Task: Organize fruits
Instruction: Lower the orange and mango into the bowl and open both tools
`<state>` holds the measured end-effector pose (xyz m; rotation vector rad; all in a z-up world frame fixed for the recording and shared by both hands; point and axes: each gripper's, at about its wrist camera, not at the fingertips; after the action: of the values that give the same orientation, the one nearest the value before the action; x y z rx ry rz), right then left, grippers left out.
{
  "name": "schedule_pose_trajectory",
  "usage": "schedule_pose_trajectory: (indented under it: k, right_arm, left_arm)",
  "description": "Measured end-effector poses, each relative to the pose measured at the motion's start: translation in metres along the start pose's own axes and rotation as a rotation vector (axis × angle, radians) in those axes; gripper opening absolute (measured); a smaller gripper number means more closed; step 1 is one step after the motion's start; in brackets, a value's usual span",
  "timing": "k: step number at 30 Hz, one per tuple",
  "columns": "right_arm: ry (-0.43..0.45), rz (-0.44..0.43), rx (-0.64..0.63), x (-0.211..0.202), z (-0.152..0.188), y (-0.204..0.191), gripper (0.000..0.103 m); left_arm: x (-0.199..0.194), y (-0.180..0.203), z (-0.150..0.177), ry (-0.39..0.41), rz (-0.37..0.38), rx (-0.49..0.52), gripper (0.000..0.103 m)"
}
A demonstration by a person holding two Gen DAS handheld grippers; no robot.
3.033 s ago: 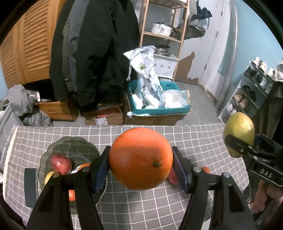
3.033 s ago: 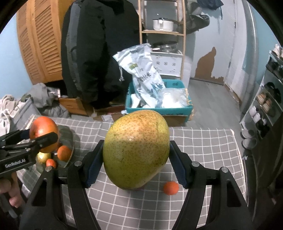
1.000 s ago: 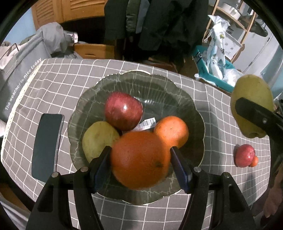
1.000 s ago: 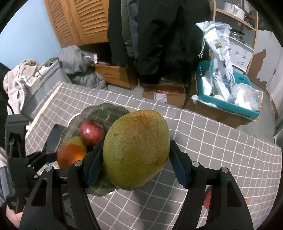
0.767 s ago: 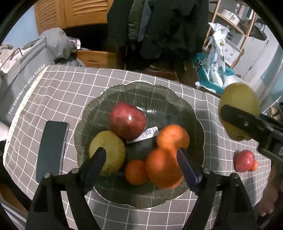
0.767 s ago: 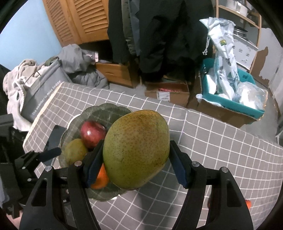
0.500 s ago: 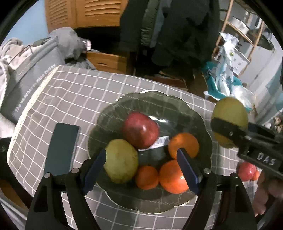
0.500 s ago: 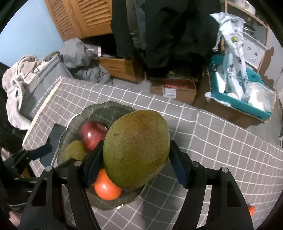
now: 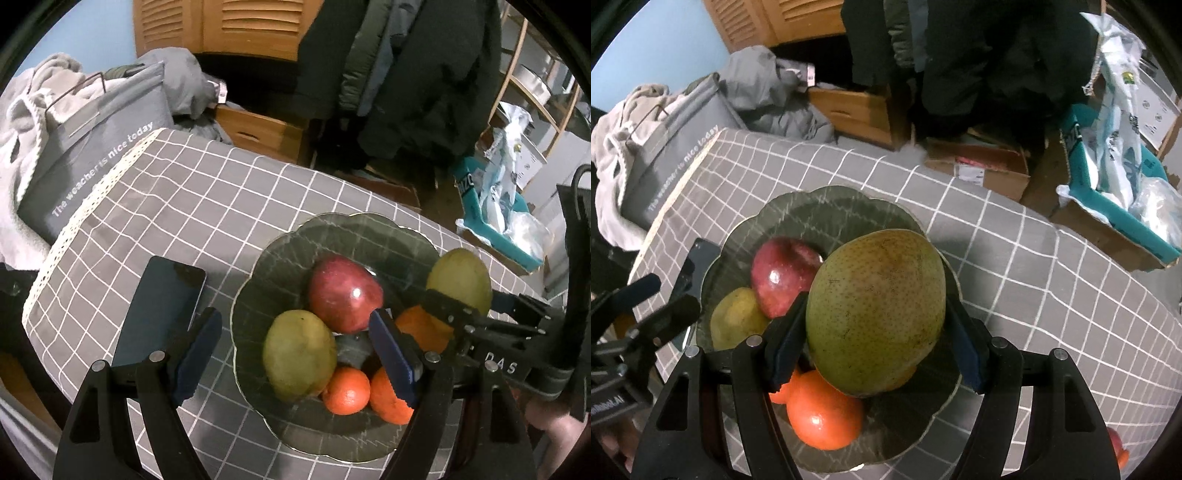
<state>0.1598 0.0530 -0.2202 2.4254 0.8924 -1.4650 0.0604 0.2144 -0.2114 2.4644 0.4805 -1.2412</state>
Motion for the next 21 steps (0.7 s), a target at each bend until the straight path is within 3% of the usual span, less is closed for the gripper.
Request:
schedule_pose_trajectory:
  k: [10,13,21]
  right_arm:
    - [-0.002,-0.001,-0.007,0.0,-0.004,-0.004,0.072]
    - [0.059,-0.019,0.002,-0.012,-0.008,-0.005,0.084]
    - [0.115,0.007,0.021,-0.039,-0.017,0.005,0.085]
  left_arm:
    - [-0.004,-0.001,0.0,0.004,-0.003,0.002,0.083]
    - [-0.005,-0.002,0.0,0.004,-0.003,0.002,0.083]
    - [-0.014,0.0,-0.001,0.02,0.001,0.008,0.083]
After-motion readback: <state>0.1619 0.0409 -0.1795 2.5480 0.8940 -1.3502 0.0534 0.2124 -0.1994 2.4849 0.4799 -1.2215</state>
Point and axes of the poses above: each gripper's, at about its wrist camera, not at the fingertips, and x roughly the way its jaws point, y to its right, z to its underside, and after that the axes turned 6 degrees about y, right-handed
